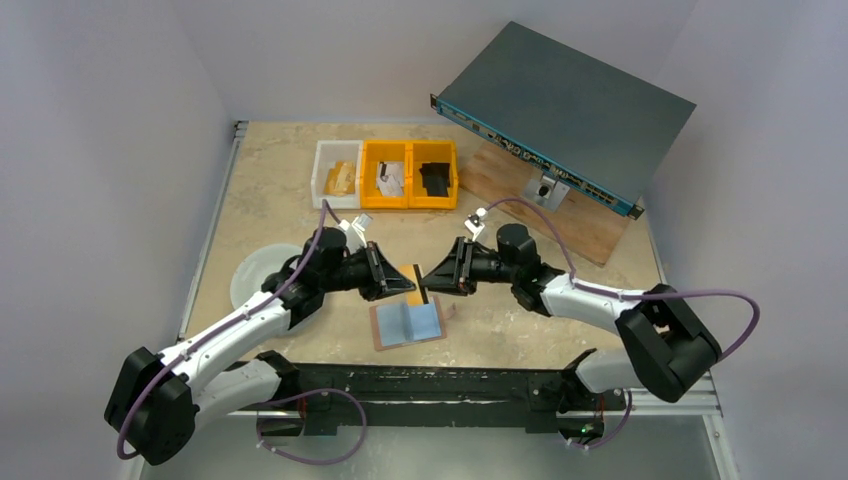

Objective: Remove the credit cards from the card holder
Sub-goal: Remove the credit card from the card holder, then place the credit card in the storage box.

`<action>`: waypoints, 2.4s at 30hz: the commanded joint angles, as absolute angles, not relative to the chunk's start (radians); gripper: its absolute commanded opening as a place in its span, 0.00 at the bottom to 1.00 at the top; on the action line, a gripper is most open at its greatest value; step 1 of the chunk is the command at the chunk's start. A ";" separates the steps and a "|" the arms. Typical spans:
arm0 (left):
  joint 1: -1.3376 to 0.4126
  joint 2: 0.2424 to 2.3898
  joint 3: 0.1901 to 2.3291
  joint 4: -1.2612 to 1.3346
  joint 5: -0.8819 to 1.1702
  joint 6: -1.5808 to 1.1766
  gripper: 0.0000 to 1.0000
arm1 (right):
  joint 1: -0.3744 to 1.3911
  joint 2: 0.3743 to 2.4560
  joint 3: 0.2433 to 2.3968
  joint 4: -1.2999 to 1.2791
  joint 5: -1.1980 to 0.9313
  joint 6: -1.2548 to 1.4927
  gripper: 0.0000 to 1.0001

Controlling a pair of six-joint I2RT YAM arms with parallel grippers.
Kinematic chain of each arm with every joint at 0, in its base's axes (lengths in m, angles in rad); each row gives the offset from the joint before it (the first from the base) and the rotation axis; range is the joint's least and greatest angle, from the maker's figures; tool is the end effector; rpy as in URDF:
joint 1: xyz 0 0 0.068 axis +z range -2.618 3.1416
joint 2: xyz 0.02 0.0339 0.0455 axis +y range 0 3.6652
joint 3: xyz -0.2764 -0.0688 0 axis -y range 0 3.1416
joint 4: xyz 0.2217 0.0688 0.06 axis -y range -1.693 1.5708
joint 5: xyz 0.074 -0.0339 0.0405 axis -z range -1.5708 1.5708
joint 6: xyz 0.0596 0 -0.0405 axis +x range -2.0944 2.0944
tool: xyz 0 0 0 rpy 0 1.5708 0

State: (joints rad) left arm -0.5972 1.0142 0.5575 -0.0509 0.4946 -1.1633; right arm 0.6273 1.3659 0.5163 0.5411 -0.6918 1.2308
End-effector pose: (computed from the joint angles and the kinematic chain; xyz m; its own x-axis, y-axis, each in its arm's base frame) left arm 0.1577 -0.1414 0.2428 -0.9286 -0.3457 -0.1345 -0.0369 0.4469 -0.8938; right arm 0.1958 0.1889 0.2208 -0.9720 0.1920 -0.1351 -0.0831 0.2570 0.9628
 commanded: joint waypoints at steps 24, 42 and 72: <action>-0.442 1.105 1.088 -0.727 0.144 -0.761 0.00 | 0.630 0.993 0.704 -0.151 -0.260 0.879 0.93; -0.168 1.577 1.537 -0.736 0.024 -0.561 0.00 | 0.629 0.902 0.730 -0.274 -0.216 0.840 0.92; -0.138 2.091 1.995 -0.731 -0.097 -0.287 0.48 | 0.630 0.836 0.732 -0.402 -0.149 0.841 0.92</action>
State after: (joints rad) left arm -0.1482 2.1353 1.9251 -0.7349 -0.1085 -0.2970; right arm 0.6281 0.8310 0.7078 -0.4000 -0.1917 0.8547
